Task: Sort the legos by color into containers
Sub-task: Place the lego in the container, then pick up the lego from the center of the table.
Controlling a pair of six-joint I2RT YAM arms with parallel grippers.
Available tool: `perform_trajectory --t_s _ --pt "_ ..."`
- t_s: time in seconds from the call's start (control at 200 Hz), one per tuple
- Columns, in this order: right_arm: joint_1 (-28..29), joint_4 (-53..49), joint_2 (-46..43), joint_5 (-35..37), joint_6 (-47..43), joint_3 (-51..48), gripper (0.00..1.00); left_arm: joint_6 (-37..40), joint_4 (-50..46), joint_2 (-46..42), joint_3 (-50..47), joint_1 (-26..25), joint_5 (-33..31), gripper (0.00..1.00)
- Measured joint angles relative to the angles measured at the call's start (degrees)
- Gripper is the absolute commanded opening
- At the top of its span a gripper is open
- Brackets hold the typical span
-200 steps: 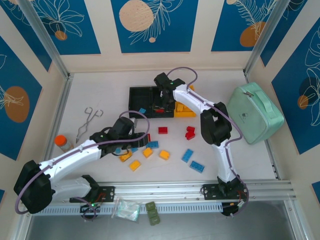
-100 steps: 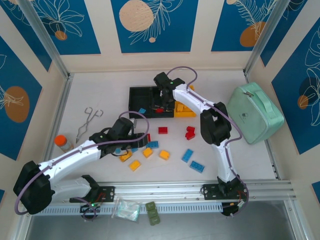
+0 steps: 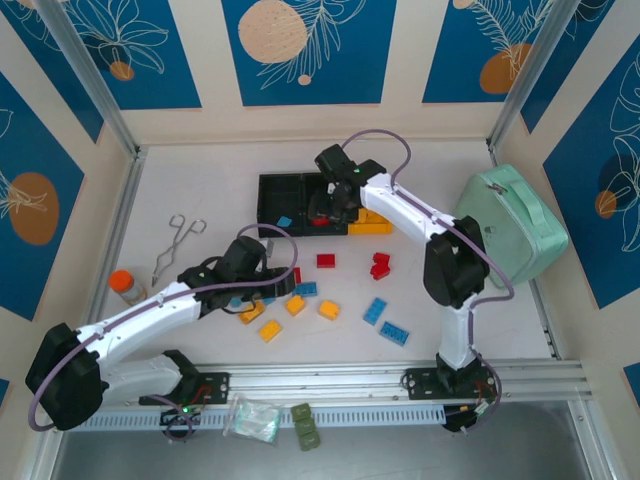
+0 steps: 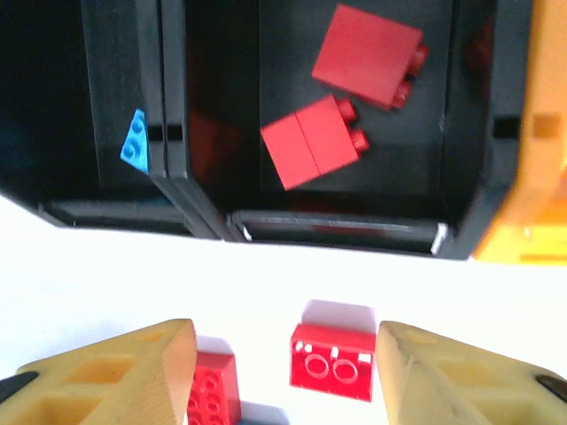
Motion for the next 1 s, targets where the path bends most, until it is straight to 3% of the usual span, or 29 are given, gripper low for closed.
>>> perform_trajectory --t_s 0.365,0.595,0.785,1.0 --pt "0.1 1.4 -16.9 4.8 2.0 -21.8 0.68 1.2 4.4 3.3 0.0 -0.9 4.8 0.64" --pt "-3.5 1.6 -24.6 6.2 4.3 -33.1 0.78 2.2 5.9 7.9 1.7 -3.2 6.1 0.64" --pt "-6.7 3.9 -26.5 6.0 8.2 -40.0 0.81 2.2 7.4 11.0 3.3 -4.0 6.7 0.64" --pt "-7.0 7.5 -24.2 5.8 12.1 -41.0 0.81 2.2 7.6 11.7 3.5 -4.5 6.8 0.64"
